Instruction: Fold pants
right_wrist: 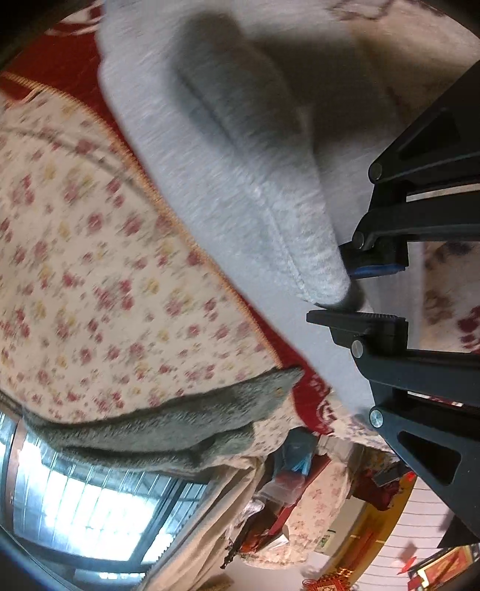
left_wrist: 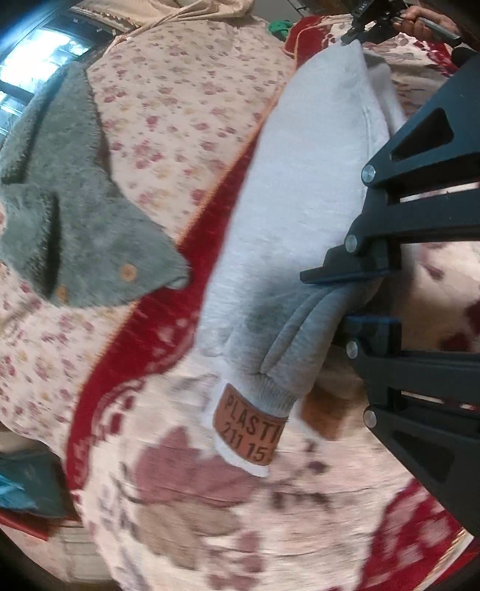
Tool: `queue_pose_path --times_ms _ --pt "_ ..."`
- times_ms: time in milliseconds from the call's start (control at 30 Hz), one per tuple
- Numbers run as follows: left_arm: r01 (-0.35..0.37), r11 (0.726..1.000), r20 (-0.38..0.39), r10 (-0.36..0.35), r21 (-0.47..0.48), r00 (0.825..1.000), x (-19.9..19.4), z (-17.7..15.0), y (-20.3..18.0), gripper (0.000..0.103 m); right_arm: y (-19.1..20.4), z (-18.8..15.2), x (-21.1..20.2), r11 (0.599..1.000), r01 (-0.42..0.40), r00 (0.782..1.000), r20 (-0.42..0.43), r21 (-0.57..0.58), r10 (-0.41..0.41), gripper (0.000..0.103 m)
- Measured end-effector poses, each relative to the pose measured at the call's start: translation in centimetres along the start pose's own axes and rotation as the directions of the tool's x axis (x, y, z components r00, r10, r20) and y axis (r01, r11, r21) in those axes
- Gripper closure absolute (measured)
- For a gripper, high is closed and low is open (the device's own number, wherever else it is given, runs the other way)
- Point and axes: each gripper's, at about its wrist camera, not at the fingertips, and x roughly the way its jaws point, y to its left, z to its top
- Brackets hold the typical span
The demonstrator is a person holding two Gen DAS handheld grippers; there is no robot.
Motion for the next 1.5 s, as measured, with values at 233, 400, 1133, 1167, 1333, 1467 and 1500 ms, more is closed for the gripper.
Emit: queue_pose_path --times_ms 233,400,1133,1167,1333,1467,1500 --pt "-0.002 1.0 0.008 0.002 -0.001 1.0 -0.4 -2.3 0.3 0.089 0.1 -0.6 -1.8 0.999 0.0 1.0 0.008 -0.035 0.0 0.088" --pt "0.003 0.999 -0.018 -0.004 -0.053 1.0 0.7 -2.5 1.4 0.088 -1.3 -0.9 -1.9 0.999 -0.007 1.0 0.015 0.04 0.006 0.082" --pt "-0.069 0.996 0.008 0.068 0.048 0.998 1.2 -2.9 -0.7 0.057 2.0 -1.8 6.1 0.997 0.063 0.994 -0.087 -0.034 -0.065 0.088" --pt "-0.08 0.995 0.013 0.08 0.056 0.997 1.1 -2.9 -0.7 0.068 1.8 -1.8 6.0 0.998 0.051 0.995 -0.081 -0.024 -0.053 0.09" --pt "-0.033 0.998 -0.002 0.033 0.047 0.999 0.8 -2.3 -0.2 0.084 4.1 -2.4 4.2 0.988 0.063 0.996 -0.061 -0.143 -0.072 0.092" --pt "-0.017 0.998 0.026 0.016 0.065 1.0 -0.5 -1.7 -0.4 0.085 4.9 -2.3 2.8 0.987 0.043 0.997 -0.063 -0.156 -0.053 0.092" --pt "-0.013 0.998 0.027 0.011 0.065 1.0 -0.7 -1.6 -0.3 0.085 5.1 -2.4 2.5 0.987 0.037 0.997 -0.062 -0.156 -0.047 0.092"
